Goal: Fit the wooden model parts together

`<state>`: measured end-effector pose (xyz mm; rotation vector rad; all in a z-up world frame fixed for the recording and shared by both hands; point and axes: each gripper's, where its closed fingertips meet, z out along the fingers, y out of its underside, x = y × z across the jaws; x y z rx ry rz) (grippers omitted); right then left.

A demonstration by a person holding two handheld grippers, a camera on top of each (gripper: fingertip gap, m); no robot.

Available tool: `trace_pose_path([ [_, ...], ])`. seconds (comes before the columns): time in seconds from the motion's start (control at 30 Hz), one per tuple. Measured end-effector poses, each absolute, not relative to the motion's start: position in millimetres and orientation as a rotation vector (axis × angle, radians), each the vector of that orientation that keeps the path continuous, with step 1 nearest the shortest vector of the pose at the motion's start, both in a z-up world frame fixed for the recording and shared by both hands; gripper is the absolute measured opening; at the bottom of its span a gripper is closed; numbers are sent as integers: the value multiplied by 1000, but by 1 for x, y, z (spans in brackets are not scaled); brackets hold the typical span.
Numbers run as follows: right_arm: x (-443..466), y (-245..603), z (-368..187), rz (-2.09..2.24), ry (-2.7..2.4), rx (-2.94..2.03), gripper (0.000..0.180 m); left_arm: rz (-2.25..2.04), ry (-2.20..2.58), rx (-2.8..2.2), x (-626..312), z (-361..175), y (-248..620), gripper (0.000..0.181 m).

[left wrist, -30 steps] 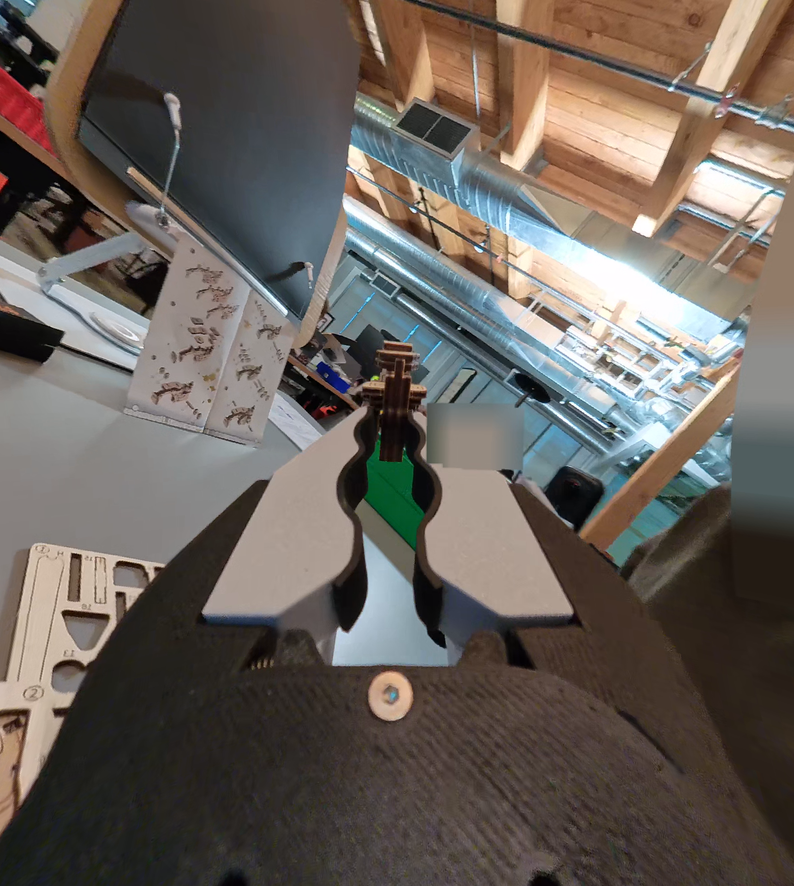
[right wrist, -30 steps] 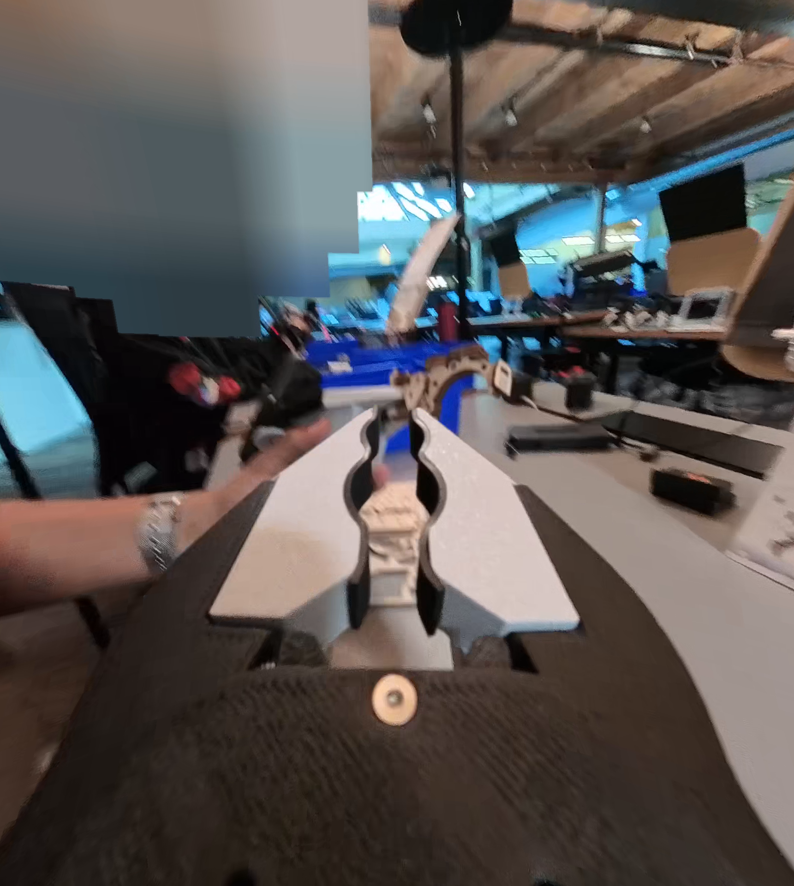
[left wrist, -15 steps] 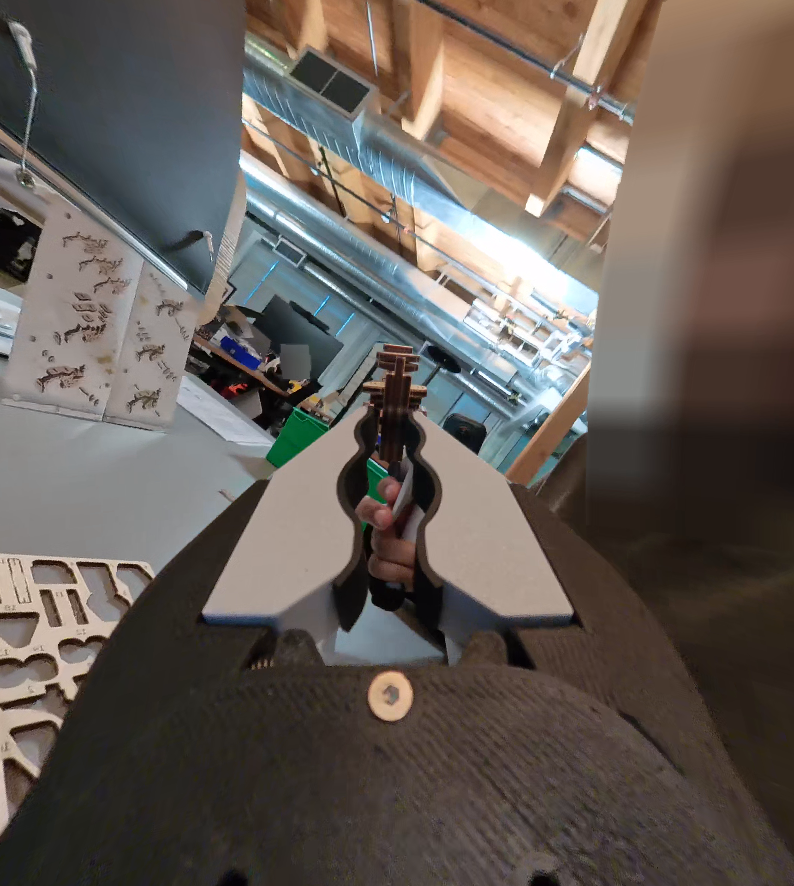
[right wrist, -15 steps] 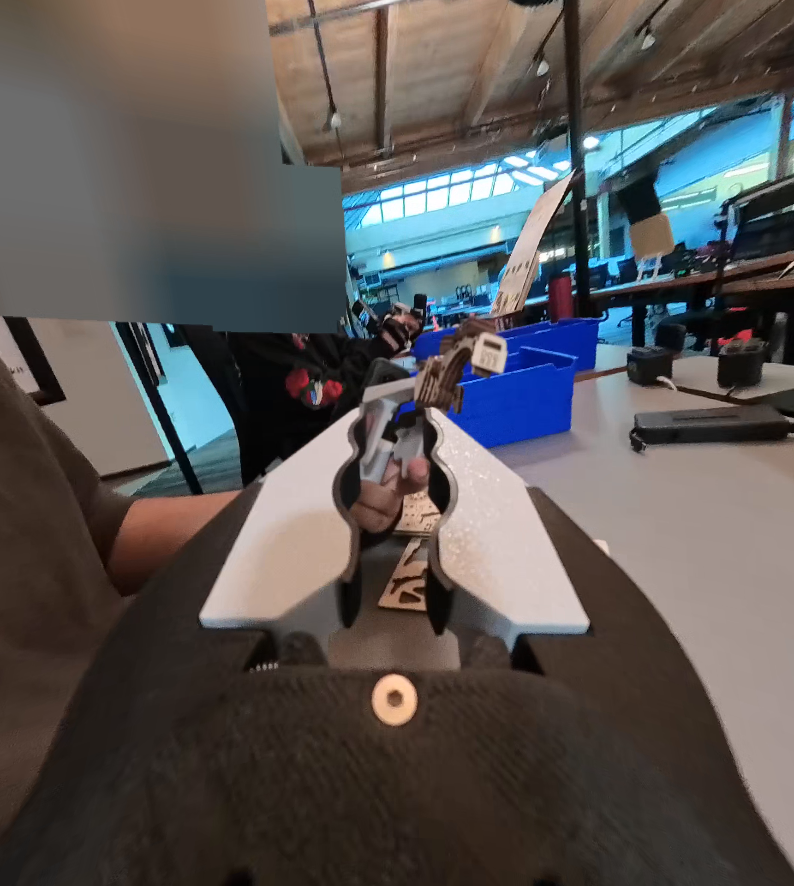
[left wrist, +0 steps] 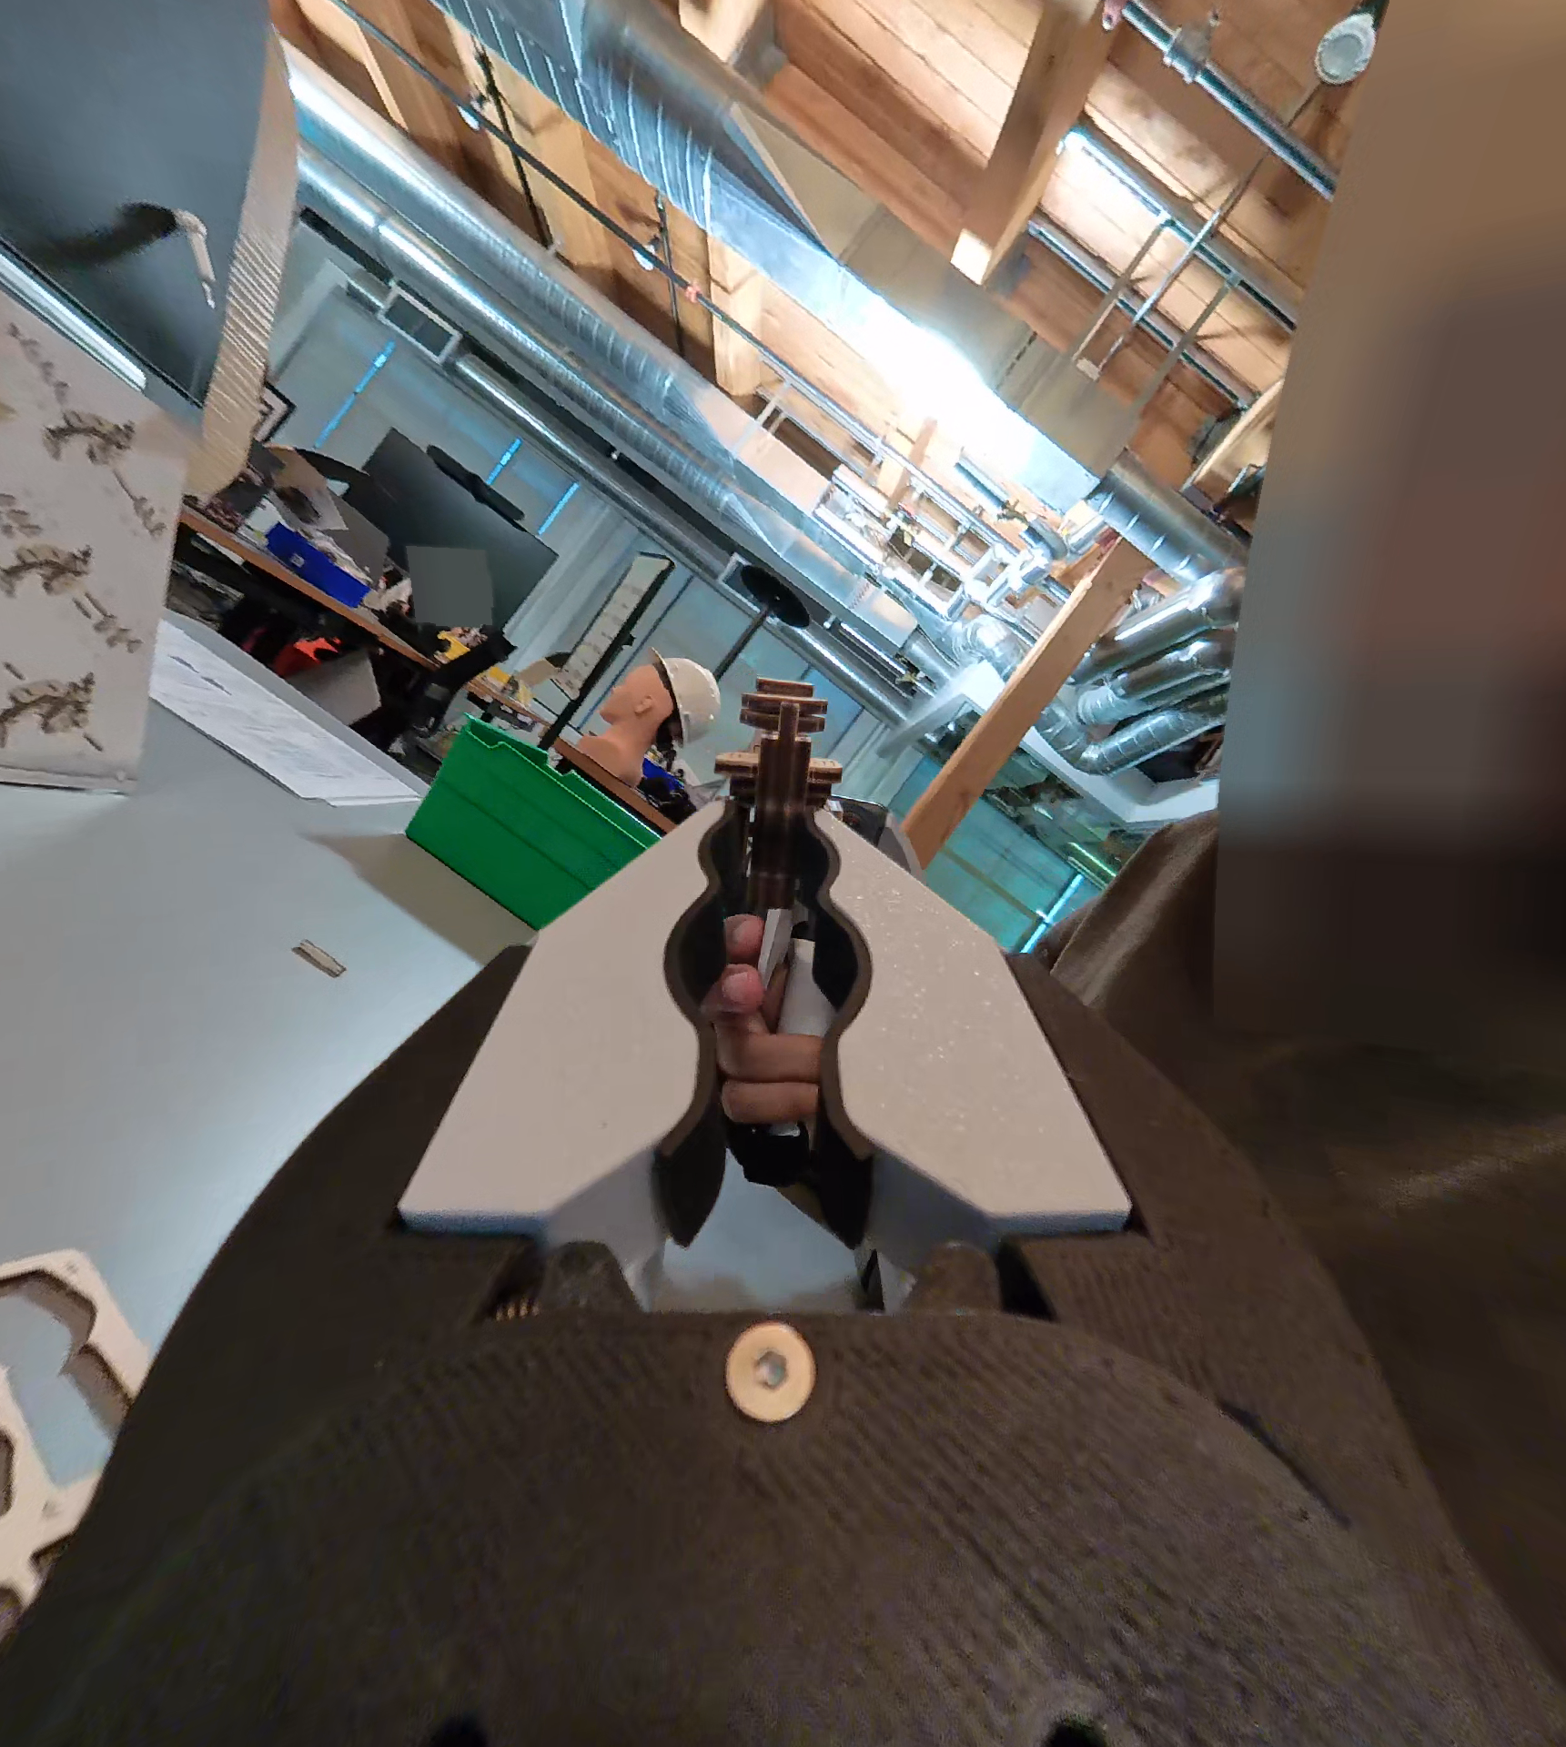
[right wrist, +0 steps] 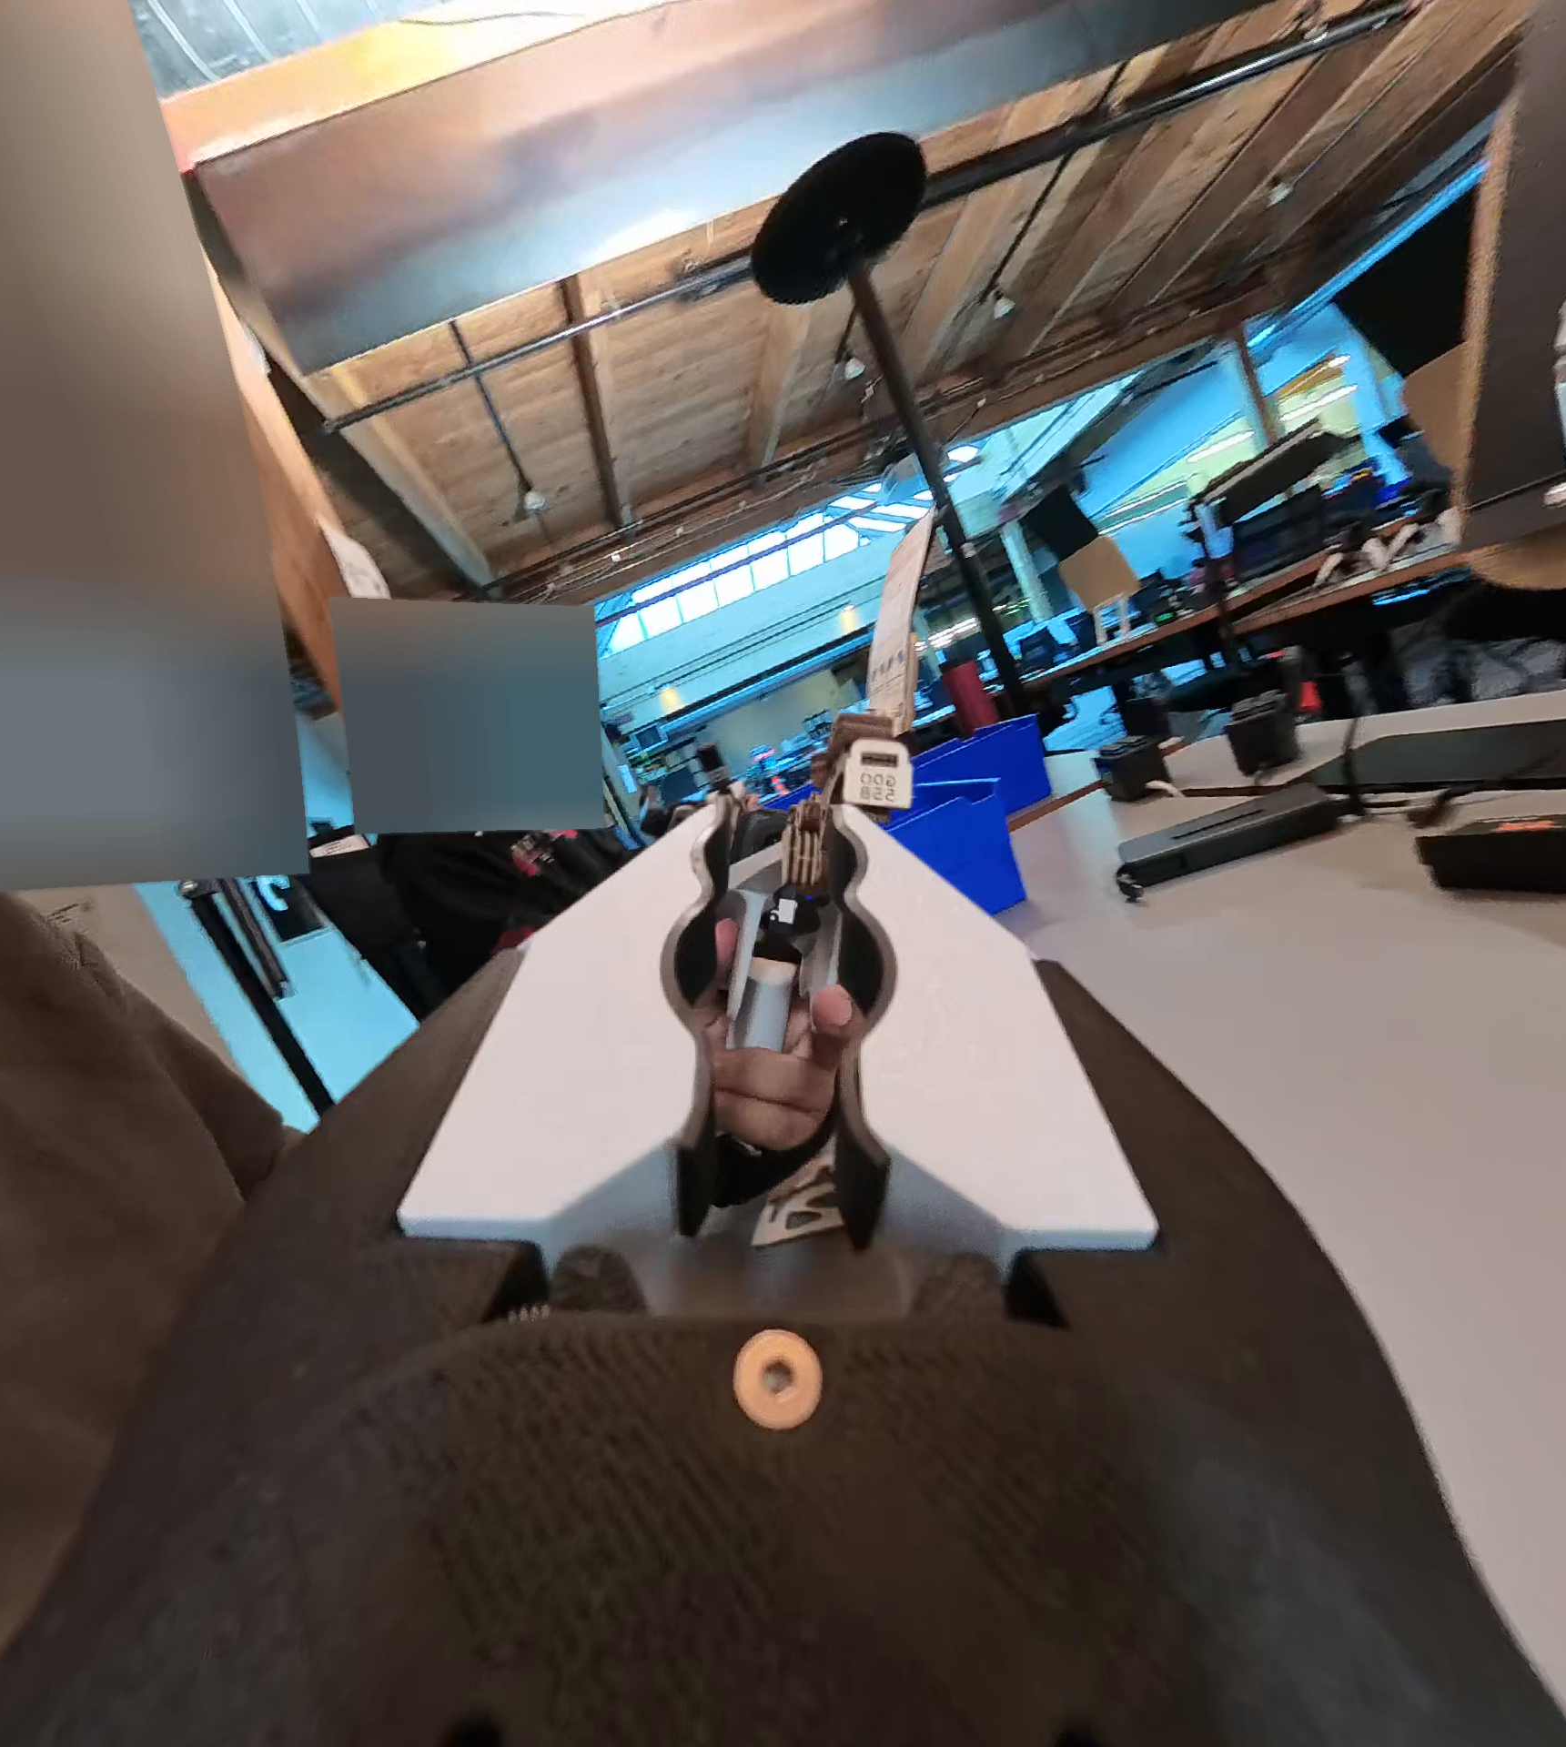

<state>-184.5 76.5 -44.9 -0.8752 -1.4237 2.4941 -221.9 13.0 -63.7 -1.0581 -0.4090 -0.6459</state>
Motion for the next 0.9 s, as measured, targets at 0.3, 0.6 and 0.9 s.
trace_pose_path([
  [0.3,-173,101,-48,2453,-1370,-949,19,-712,-362,-1070,-222,-61,42,7],
  [0.6,-166,113,-49,2405,-1329,-964,20,-787,-373,-983,-228,-53,47,7],
  [0.9,-165,94,-65,2133,-1519,-856,20,-630,-614,-952,-269,-71,40,7],
])
